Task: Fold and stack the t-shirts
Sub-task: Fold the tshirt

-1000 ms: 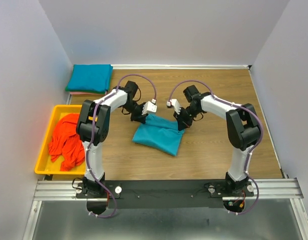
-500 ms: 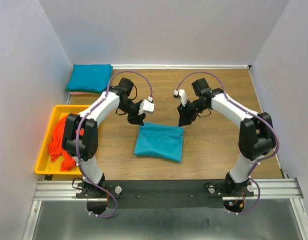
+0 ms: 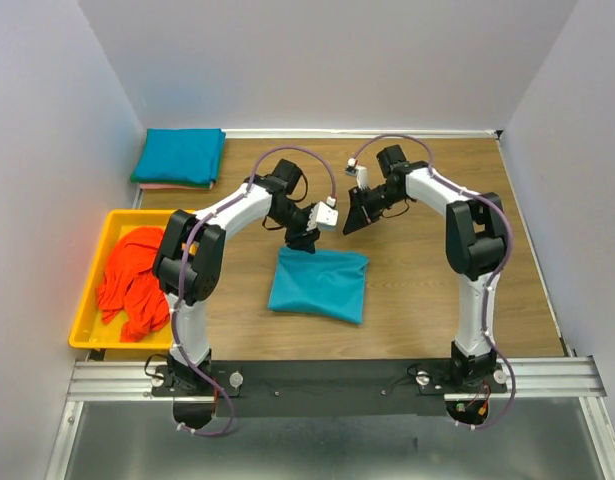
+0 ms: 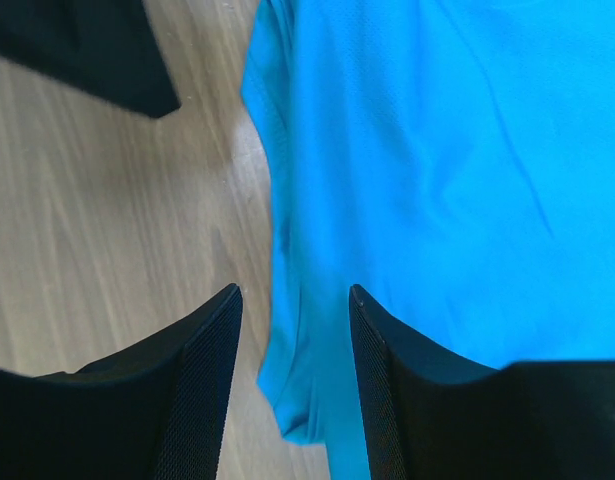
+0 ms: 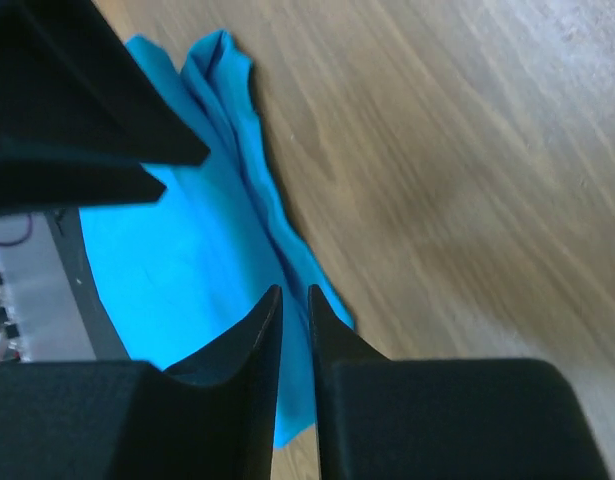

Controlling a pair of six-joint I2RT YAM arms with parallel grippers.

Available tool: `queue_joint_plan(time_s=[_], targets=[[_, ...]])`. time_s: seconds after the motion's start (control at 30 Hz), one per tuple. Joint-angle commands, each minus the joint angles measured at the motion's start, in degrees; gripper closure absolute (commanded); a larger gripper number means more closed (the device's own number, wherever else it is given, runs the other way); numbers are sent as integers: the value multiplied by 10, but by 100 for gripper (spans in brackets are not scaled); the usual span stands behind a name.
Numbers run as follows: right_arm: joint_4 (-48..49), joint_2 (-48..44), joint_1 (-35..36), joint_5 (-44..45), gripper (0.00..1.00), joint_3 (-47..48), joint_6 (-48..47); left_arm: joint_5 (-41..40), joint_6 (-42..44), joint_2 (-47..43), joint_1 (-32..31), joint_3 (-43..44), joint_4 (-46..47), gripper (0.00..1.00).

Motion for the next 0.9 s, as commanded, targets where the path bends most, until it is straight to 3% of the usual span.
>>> queue_joint_plan(time_s=[0.0, 0.1, 0.23, 0.5, 0.67, 0.77, 0.87], targets=[[6, 49, 3, -49, 79, 45, 34, 19, -16, 21, -13, 12, 20, 45], [7, 66, 4, -60, 80, 51, 39, 14, -19, 32, -20, 5, 27, 50], [10, 84, 13, -65, 81, 40, 35, 23, -10, 44, -25, 9, 16, 64], [32, 126, 48, -75, 83, 45, 36, 30, 12, 53, -37, 21, -16, 65], [41, 150, 55, -78, 85, 45, 38, 36, 19, 39, -42, 13, -16, 93], [43, 160, 58, -78, 86, 41, 30, 43, 25, 23, -49, 11, -16, 100], [44, 164, 67, -79, 86, 35, 26, 46, 18, 16, -50, 19, -11, 100]])
